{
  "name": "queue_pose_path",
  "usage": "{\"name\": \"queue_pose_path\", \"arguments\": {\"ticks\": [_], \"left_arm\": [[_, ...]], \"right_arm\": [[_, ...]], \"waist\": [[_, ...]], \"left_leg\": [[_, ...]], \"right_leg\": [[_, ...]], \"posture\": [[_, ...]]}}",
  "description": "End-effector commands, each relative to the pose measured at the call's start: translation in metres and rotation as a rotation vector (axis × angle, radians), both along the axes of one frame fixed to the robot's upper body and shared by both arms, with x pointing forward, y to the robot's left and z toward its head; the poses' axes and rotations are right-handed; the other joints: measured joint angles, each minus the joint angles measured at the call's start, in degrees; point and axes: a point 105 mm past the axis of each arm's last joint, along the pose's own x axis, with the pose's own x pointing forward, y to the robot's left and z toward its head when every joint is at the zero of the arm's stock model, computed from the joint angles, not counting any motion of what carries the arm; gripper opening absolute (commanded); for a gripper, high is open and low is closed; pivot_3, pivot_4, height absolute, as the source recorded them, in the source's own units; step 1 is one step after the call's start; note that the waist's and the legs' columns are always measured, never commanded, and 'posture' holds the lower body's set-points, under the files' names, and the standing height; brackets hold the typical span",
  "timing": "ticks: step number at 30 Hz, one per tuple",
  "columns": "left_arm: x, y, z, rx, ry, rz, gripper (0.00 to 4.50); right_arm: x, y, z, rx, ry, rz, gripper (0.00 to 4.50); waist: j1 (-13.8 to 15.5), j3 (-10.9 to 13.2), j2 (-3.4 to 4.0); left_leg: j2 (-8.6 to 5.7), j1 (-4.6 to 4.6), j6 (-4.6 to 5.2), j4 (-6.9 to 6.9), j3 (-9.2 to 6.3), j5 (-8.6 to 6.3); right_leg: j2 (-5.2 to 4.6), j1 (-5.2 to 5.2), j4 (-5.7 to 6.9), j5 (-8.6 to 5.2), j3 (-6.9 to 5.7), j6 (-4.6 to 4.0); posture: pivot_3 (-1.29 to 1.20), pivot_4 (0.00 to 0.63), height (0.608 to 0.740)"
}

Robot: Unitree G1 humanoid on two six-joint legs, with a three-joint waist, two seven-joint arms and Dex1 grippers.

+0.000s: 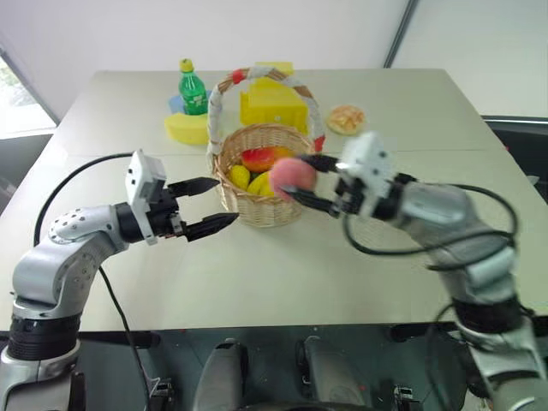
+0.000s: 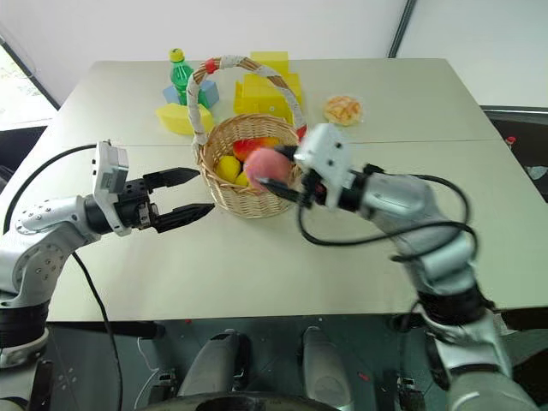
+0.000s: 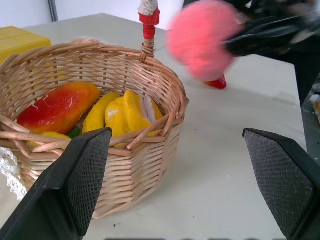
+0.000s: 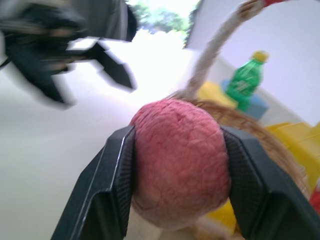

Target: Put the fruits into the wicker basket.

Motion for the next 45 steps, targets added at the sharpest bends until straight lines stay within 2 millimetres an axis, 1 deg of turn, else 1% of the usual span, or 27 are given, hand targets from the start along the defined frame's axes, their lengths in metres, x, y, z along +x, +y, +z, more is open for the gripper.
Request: {"name": "queue_pose_path", "arguments": {"ticks": [1,4,6,7,9,10,13,16,18,20,21,24,25,28,30,31,33,35,38,42,45], "left_arm": [[-0.009,-0.011,0.010,-0.009,-0.051,-0.033,4.50],[-0.011,-0.016,0.011,-0.023,-0.055,-0.035,4.50],[-0.012,-0.018,0.010,-0.028,-0.053,-0.035,4.50],[-0.012,-0.019,0.009,-0.029,-0.052,-0.037,4.50],[-0.012,-0.021,0.010,-0.032,-0.052,-0.039,4.50],[-0.012,-0.021,0.010,-0.034,-0.051,-0.042,4.50],[-0.011,-0.025,0.011,-0.039,-0.051,-0.056,4.50],[-0.011,-0.030,0.010,-0.039,-0.047,-0.081,4.50],[-0.011,-0.033,0.010,-0.041,-0.046,-0.092,4.50],[-0.011,-0.035,0.010,-0.049,-0.039,-0.111,4.50],[-0.011,-0.037,0.010,-0.051,-0.036,-0.122,4.50],[-0.011,-0.048,0.005,-0.044,-0.022,-0.176,4.50],[-0.011,-0.051,0.004,-0.044,-0.020,-0.191,4.50],[-0.010,-0.062,0.002,-0.049,-0.018,-0.238,4.50],[-0.009,-0.070,0.002,-0.053,-0.020,-0.276,4.50],[-0.009,-0.074,0.002,-0.055,-0.022,-0.291,4.50],[-0.010,-0.080,0.002,-0.063,-0.024,-0.322,4.50],[-0.010,-0.083,0.003,-0.069,-0.027,-0.341,4.50],[-0.012,-0.088,0.003,-0.063,-0.037,-0.366,4.50],[-0.014,-0.086,0.001,-0.062,-0.040,-0.356,4.50],[-0.015,-0.085,0.001,-0.064,-0.044,-0.338,4.50]], "right_arm": [[0.025,0.006,0.012,0.053,-0.072,-0.124,2.07],[0.034,0.015,0.007,0.023,-0.084,-0.131,2.07],[0.034,0.021,0.006,0.038,-0.067,-0.106,3.01],[0.034,0.023,0.007,0.047,-0.071,-0.101,3.26],[0.030,0.026,0.014,0.062,-0.111,-0.090,4.30],[0.025,0.028,0.017,0.059,-0.143,-0.075,4.42],[0.006,0.023,0.023,0.057,-0.184,0.002,4.42],[-0.021,-0.002,0.024,0.062,-0.159,0.074,4.42],[-0.036,-0.025,0.018,0.079,-0.054,0.087,4.42],[-0.047,-0.059,0.009,0.067,0.028,0.034,4.42],[-0.047,-0.075,0.004,0.063,0.063,-0.030,4.42],[-0.035,-0.139,-0.010,0.070,0.131,-0.355,4.42],[-0.032,-0.153,-0.015,0.059,0.139,-0.433,4.42],[-0.025,-0.182,-0.029,0.059,0.170,-0.616,4.42],[-0.019,-0.206,-0.048,0.040,0.207,-0.772,4.42],[-0.017,-0.215,-0.056,0.045,0.223,-0.829,4.42],[-0.011,-0.223,-0.066,0.081,0.246,-0.880,4.42],[-0.005,-0.223,-0.071,0.106,0.255,-0.889,4.42],[0.006,-0.229,-0.083,0.108,0.272,-0.932,4.42],[0.016,-0.235,-0.094,0.171,0.324,-0.960,4.42],[0.023,-0.239,-0.102,0.177,0.348,-0.980,4.42]], "waist": [[0.1,0.0,0.01],[0.2,0.0,0.02],[0.0,0.0,0.02],[0.0,0.0,0.02],[-0.3,0.0,0.03],[-0.4,0.0,0.03],[-0.2,0.0,0.05],[0.5,0.0,0.04],[0.5,0.0,0.04],[0.6,0.0,0.04],[0.6,0.0,0.04],[0.1,0.0,0.04],[-0.1,0.0,0.05],[-0.5,0.0,0.07],[-0.3,0.0,0.09],[-0.2,0.0,0.09],[-0.2,0.0,0.09],[-0.2,0.0,0.10],[-0.2,0.0,0.14],[-0.1,0.0,0.16],[-0.1,0.0,0.16]], "left_leg": [[-0.01,-0.05,0.00,-0.01,0.01,0.00],[-0.02,-0.14,-0.04,-0.02,-0.02,0.02],[-0.03,-0.14,-0.03,-0.03,0.00,0.01],[-0.02,-0.13,-0.02,-0.03,0.00,0.01],[-0.01,-0.12,-0.03,-0.03,0.00,0.01],[-0.01,-0.11,-0.03,-0.04,0.01,0.01],[-0.01,-0.10,-0.03,-0.04,0.02,0.02],[-0.01,-0.13,-0.01,-0.04,-0.05,0.01],[-0.05,-0.14,0.03,-0.04,-0.10,-0.02],[-0.08,-0.13,0.04,-0.03,-0.08,-0.02],[-0.08,-0.10,0.07,-0.03,-0.08,-0.04],[-0.06,-0.06,0.07,-0.04,-0.02,-0.04],[-0.07,-0.02,0.07,-0.04,0.04,-0.04],[-0.05,0.06,0.07,-0.04,0.09,-0.04],[-0.02,0.09,0.07,-0.04,0.09,-0.04],[-0.02,0.08,0.07,-0.04,0.10,-0.04],[-0.05,0.05,0.07,-0.04,0.11,-0.04],[-0.06,0.03,0.07,-0.04,0.11,-0.04],[-0.05,0.03,0.07,-0.04,0.10,-0.04],[-0.05,0.03,0.07,-0.04,0.10,-0.04],[-0.05,0.02,0.07,-0.04,0.10,-0.04]], "right_leg": [[-0.02,-0.08,0.03,0.00,0.00,0.00],[-0.04,-0.21,0.10,0.00,0.00,-0.01],[-0.06,-0.21,0.10,0.00,0.00,-0.01],[-0.05,-0.21,0.10,0.00,0.00,-0.01],[-0.01,-0.21,0.11,0.00,0.00,-0.01],[0.02,-0.22,0.11,0.00,0.00,-0.01],[0.03,-0.22,0.12,0.00,0.00,-0.01],[-0.01,-0.19,0.10,0.00,-0.02,-0.01],[-0.07,-0.11,0.03,0.00,-0.05,-0.01],[-0.12,-0.07,0.00,0.01,-0.05,-0.01],[-0.13,-0.02,-0.04,0.00,-0.05,-0.01],[-0.05,0.02,-0.07,0.00,-0.03,-0.01],[0.02,0.03,-0.06,0.00,0.00,-0.01],[0.16,0.03,-0.02,0.00,0.06,-0.01],[0.25,0.00,0.04,-0.01,0.11,-0.02],[0.27,0.01,0.04,-0.01,0.10,-0.03],[0.24,0.00,0.04,-0.01,0.10,-0.03],[0.21,-0.01,0.03,-0.01,0.12,-0.02],[0.22,-0.02,0.03,-0.01,0.13,-0.02],[0.22,-0.02,0.03,-0.01,0.13,-0.02],[0.20,-0.02,0.02,-0.01,0.13,-0.02]], "posture": [[0.00,0.150,0.740],[0.00,0.150,0.740],[0.00,0.150,0.740],[0.00,0.150,0.740],[0.00,0.150,0.740],[0.00,0.150,0.740],[0.00,0.150,0.740],[0.00,0.150,0.740],[0.00,0.150,0.740],[0.00,0.150,0.740],[0.00,0.150,0.740],[0.00,0.150,0.740],[0.00,0.150,0.740],[0.00,0.150,0.740],[0.00,0.150,0.740],[0.00,0.150,0.740],[0.00,0.150,0.740],[0.00,0.150,0.740],[0.00,0.150,0.740],[0.00,0.150,0.740],[0.00,0.150,0.740]]}}
